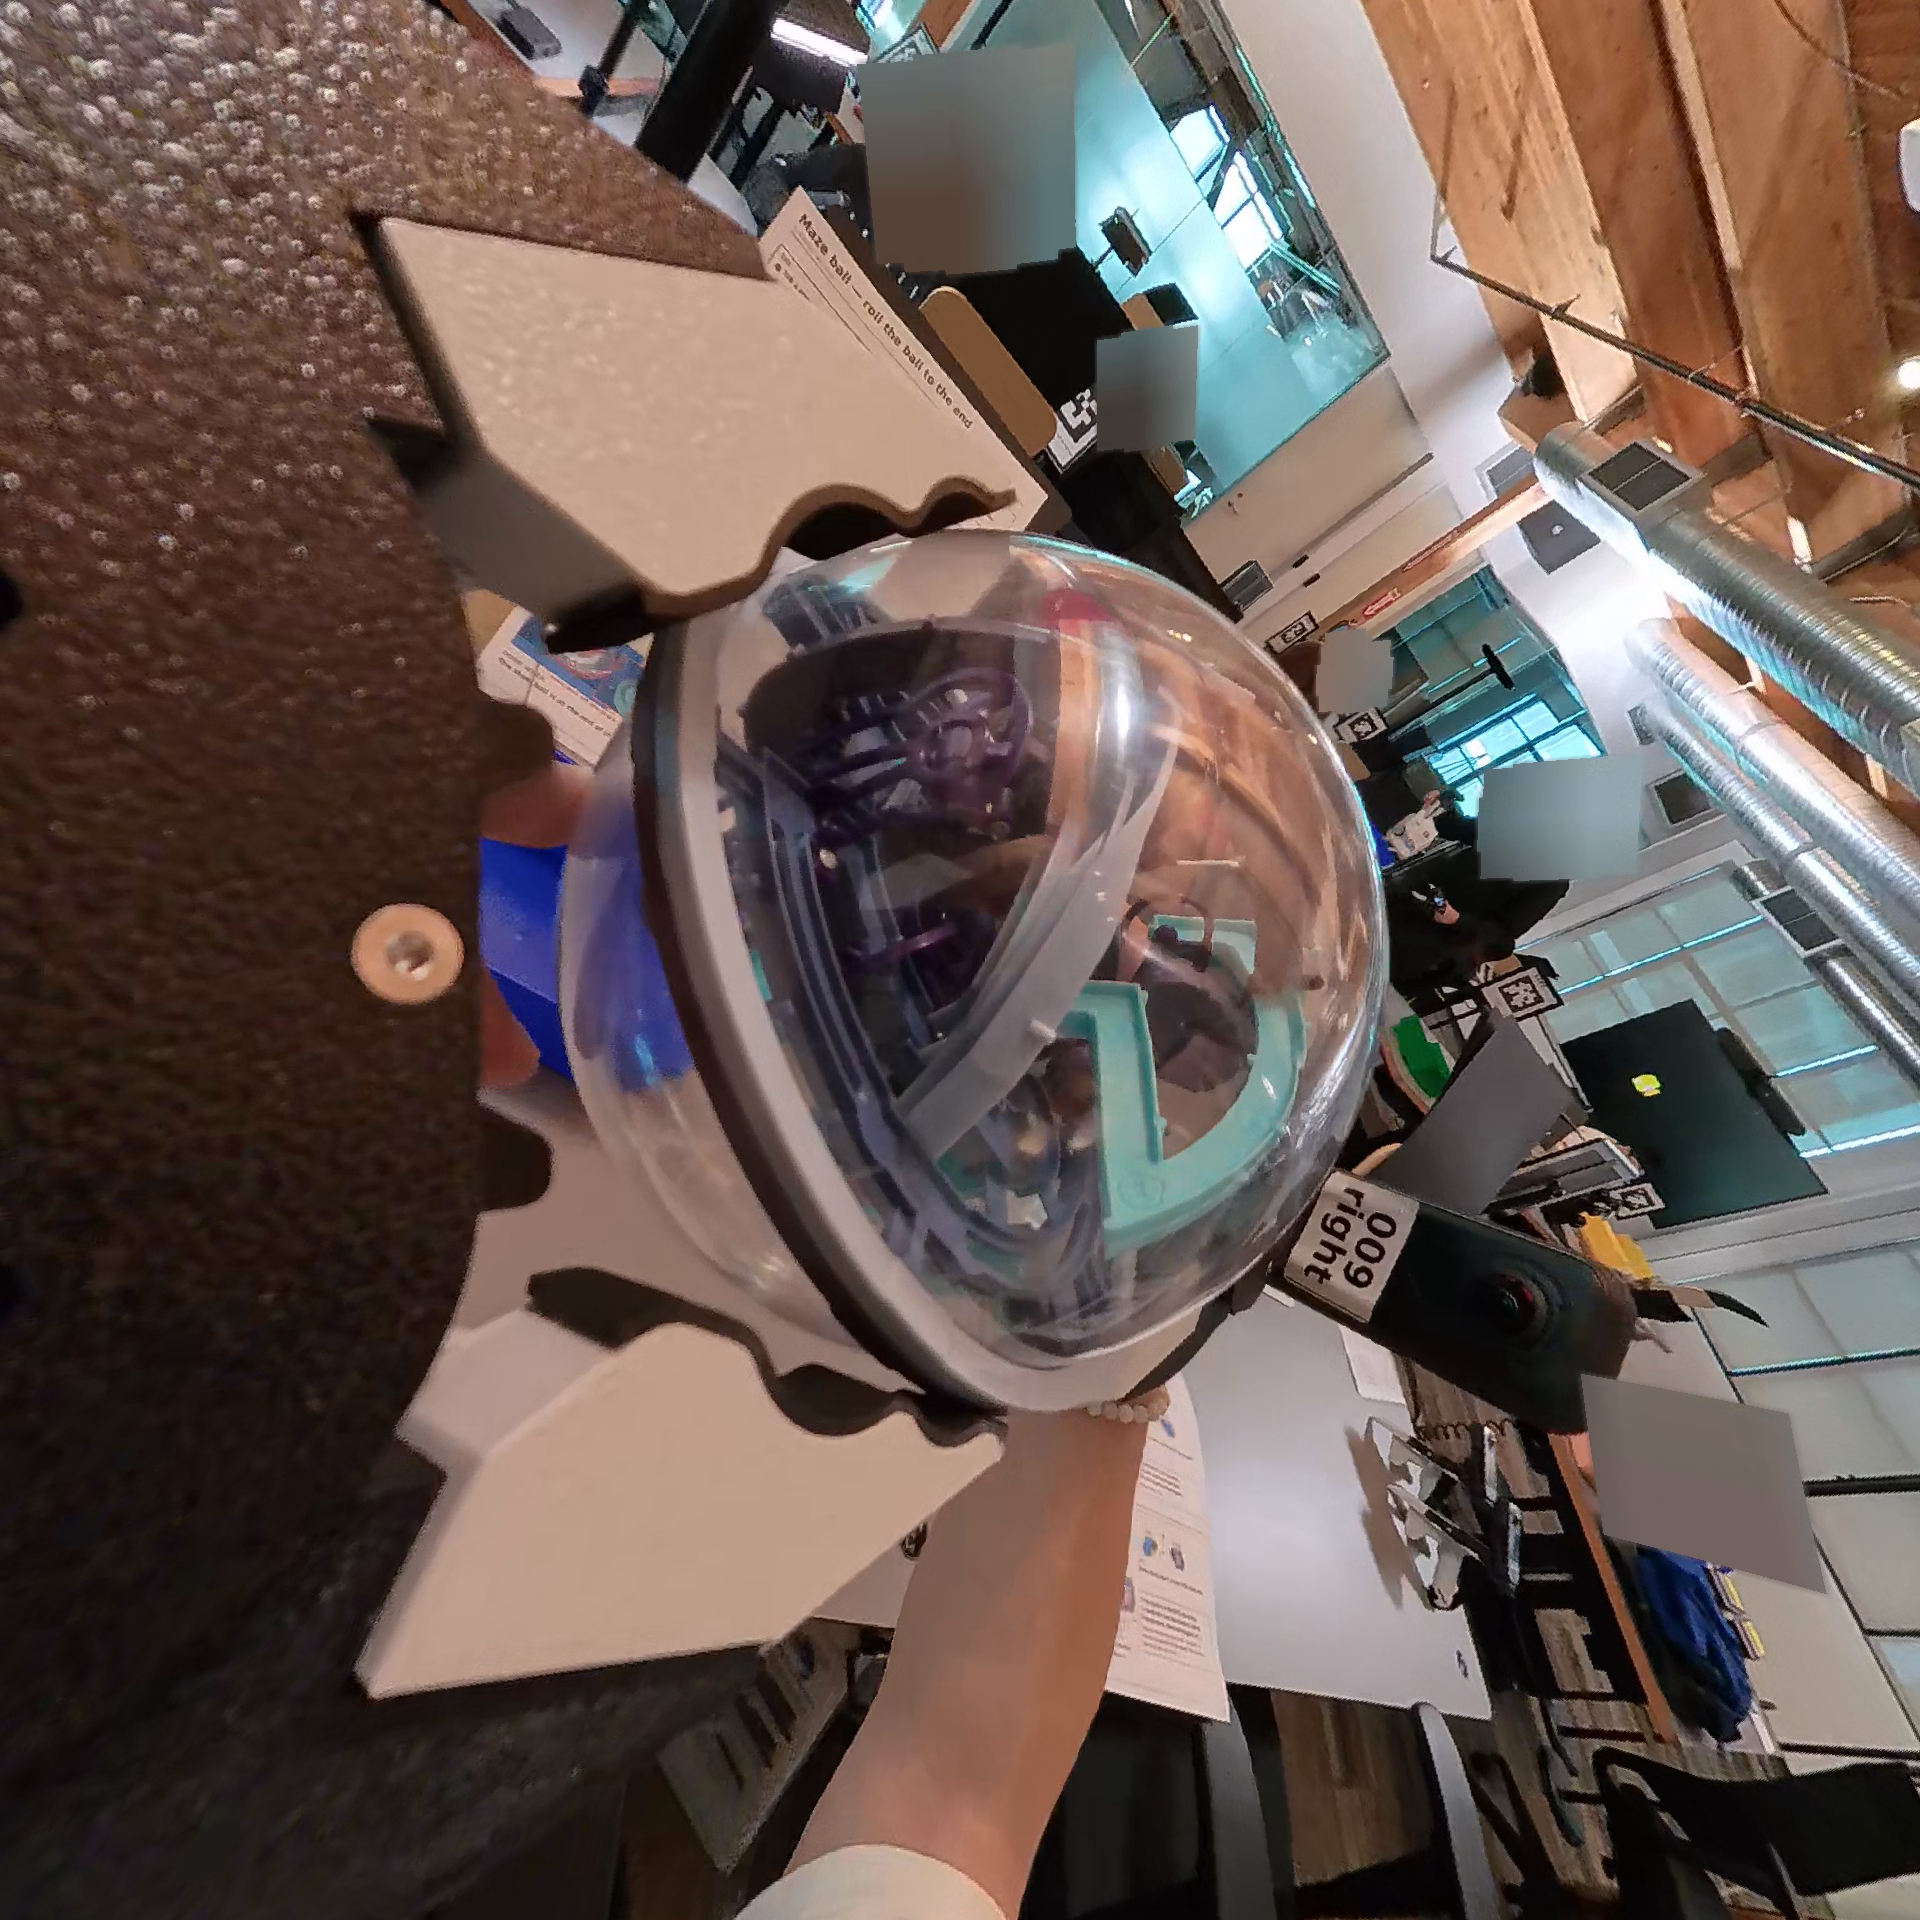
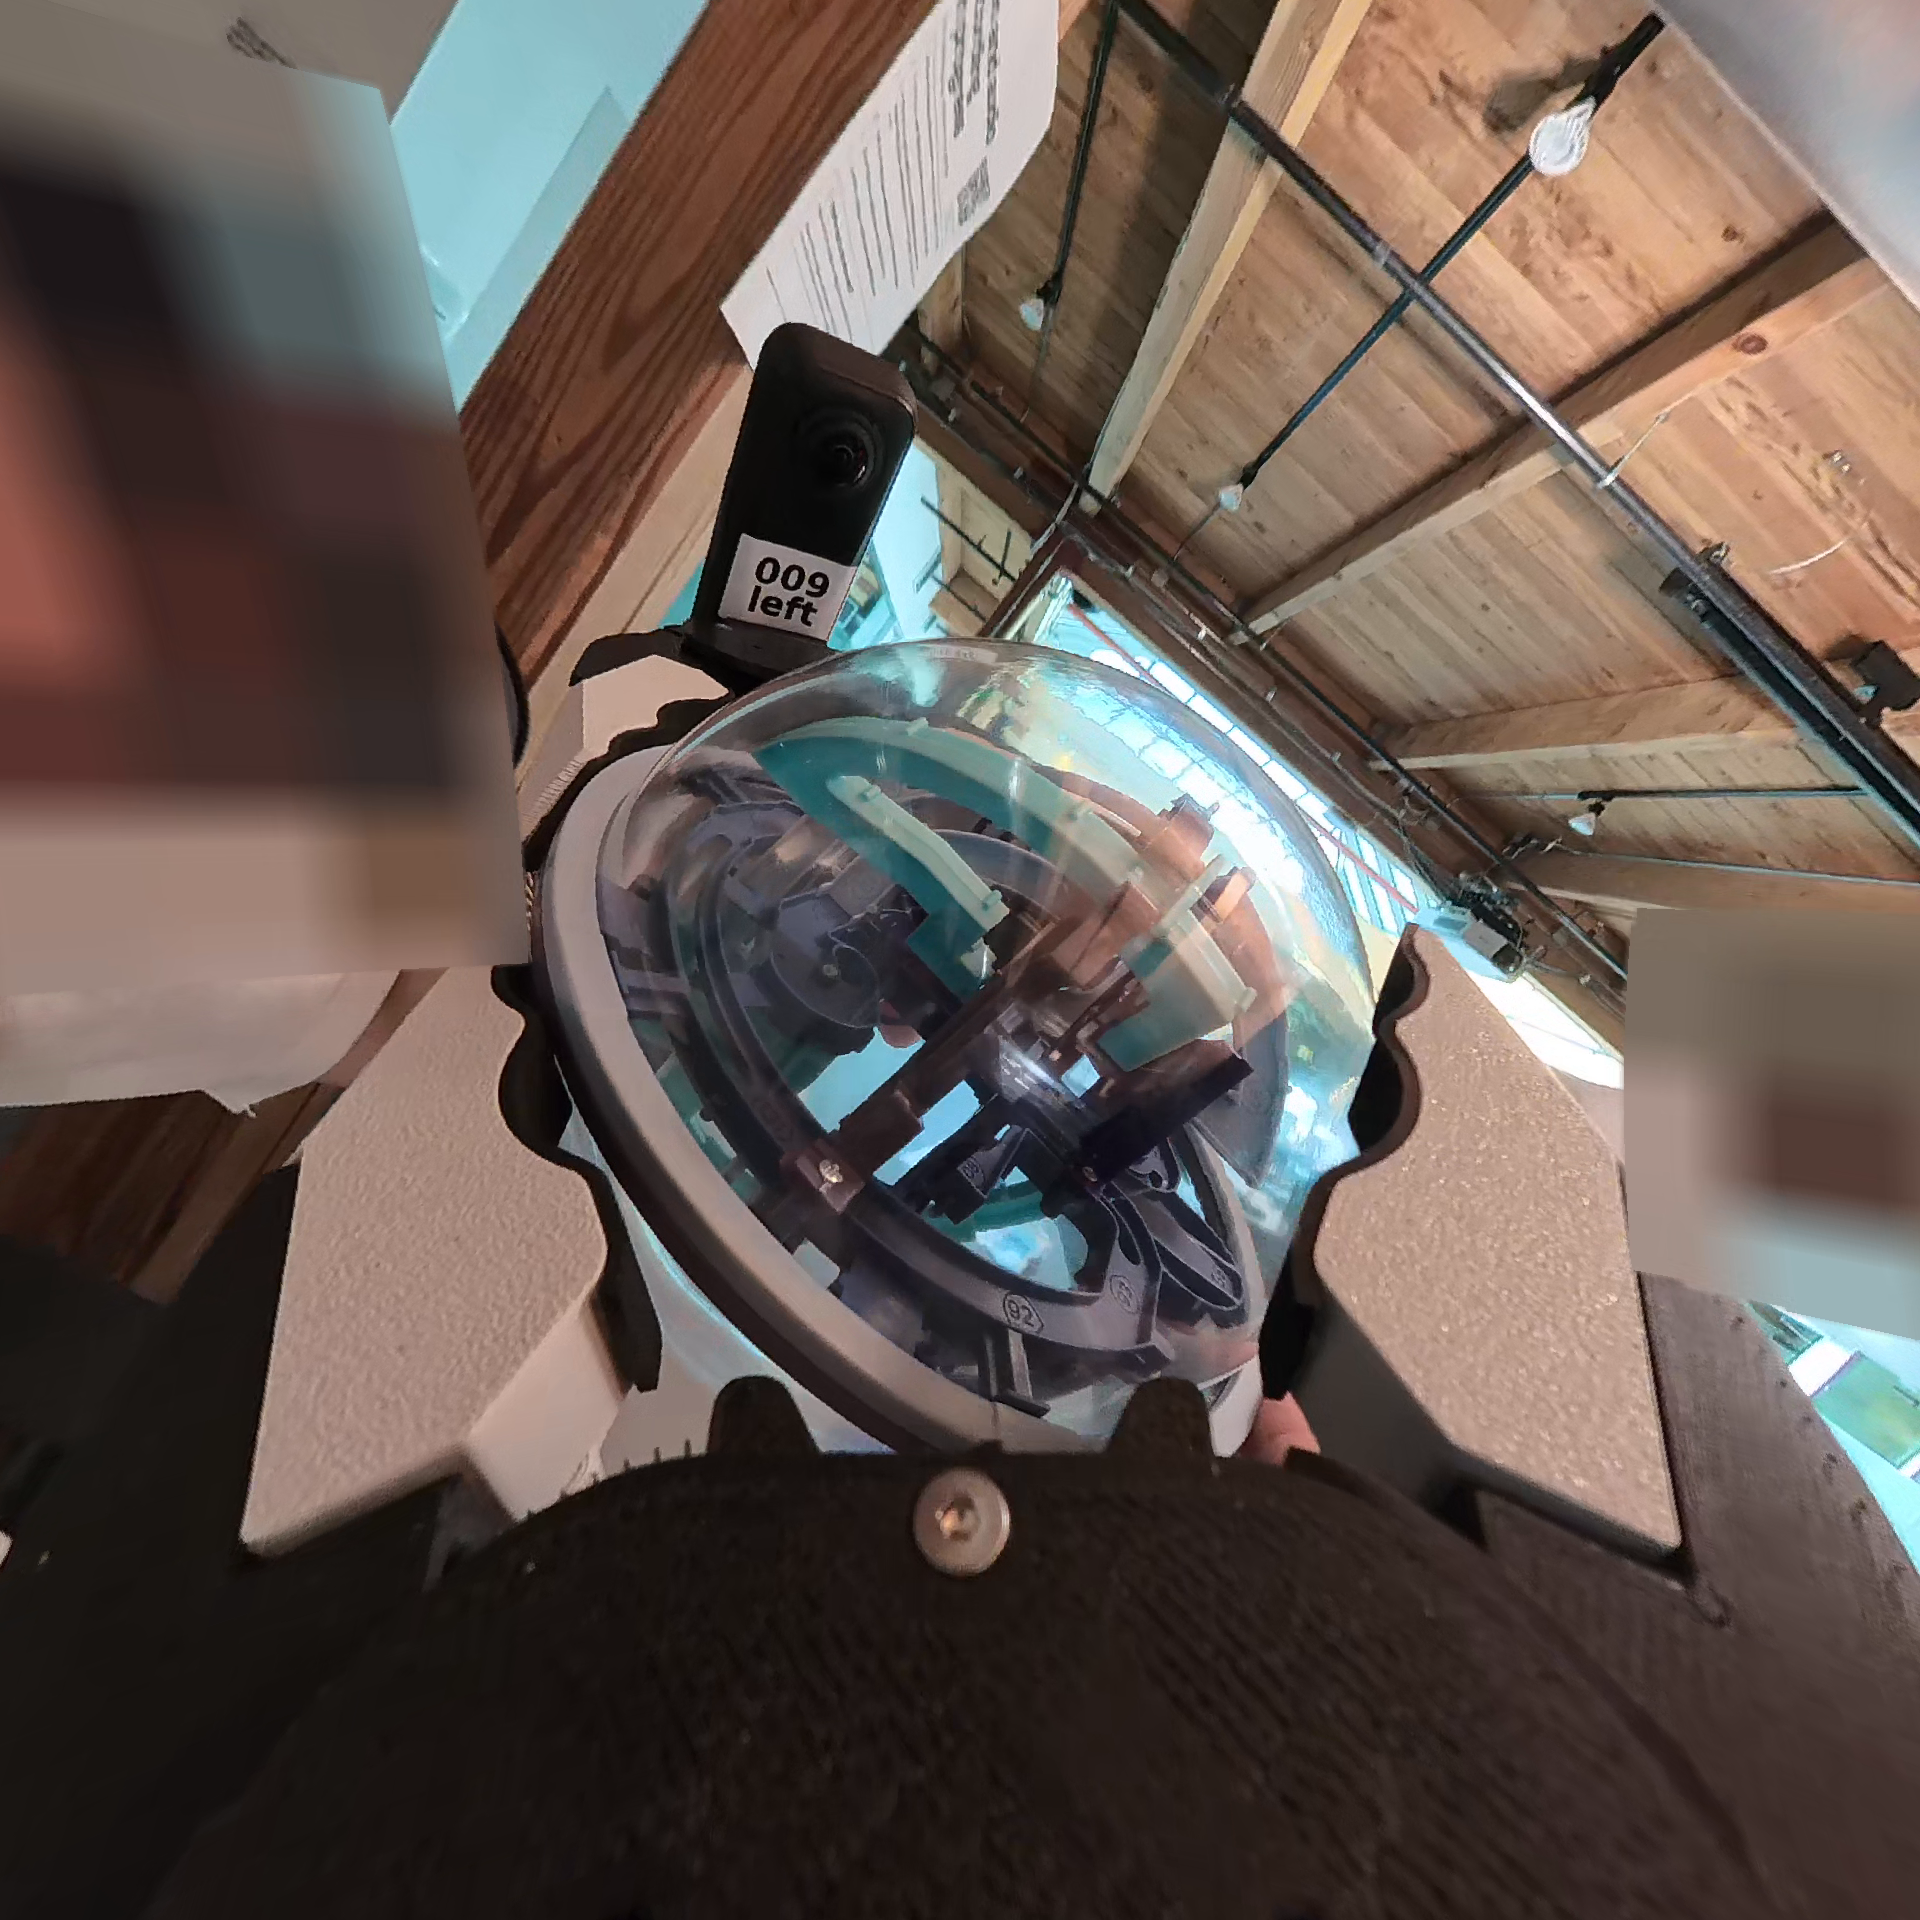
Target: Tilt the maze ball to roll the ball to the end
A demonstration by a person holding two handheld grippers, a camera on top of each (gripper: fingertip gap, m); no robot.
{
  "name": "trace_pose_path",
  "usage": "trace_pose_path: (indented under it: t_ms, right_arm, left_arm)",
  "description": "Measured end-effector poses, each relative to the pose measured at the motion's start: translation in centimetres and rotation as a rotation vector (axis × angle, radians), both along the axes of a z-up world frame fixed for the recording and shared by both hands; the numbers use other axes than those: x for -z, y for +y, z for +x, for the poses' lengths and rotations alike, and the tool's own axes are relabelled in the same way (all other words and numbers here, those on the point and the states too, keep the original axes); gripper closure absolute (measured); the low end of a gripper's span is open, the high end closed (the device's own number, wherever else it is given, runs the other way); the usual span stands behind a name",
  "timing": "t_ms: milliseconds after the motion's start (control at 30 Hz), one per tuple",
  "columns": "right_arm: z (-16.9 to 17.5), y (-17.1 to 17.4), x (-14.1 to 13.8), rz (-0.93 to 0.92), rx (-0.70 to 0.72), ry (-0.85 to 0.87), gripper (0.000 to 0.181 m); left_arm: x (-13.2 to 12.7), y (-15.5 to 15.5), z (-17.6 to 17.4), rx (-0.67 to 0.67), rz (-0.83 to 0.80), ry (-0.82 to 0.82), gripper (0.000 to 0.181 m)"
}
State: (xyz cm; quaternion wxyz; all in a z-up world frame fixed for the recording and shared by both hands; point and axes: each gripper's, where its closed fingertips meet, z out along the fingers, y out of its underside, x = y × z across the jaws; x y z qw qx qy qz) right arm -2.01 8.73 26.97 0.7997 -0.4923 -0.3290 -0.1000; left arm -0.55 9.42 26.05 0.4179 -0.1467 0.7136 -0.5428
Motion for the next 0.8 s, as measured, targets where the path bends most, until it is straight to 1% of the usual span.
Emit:
trace_pose_path:
  t_ms: [133,333,567,800]
  right_arm:
    - [-0.6,-0.7,0.2,0.025,-0.03,-0.007,0.029]
    - [-1.1,-1.3,0.0,0.04,-0.063,-0.008,0.03]
    - [-1.4,-1.7,-0.4,0.051,-0.068,-0.009,0.03]
    - [-1.3,-1.7,-0.2,0.055,-0.046,-0.024,0.03]
  left_arm:
    - [0.2,-0.6,-0.6,-0.03,0.031,-0.01,0.026]
    - [-0.2,-1.3,-1.3,-0.053,0.051,-0.042,0.028]
    - [-0.5,-1.7,-1.6,-0.056,0.053,-0.051,0.028]
    - [-0.4,-1.8,-1.6,-0.03,0.047,-0.086,0.03]
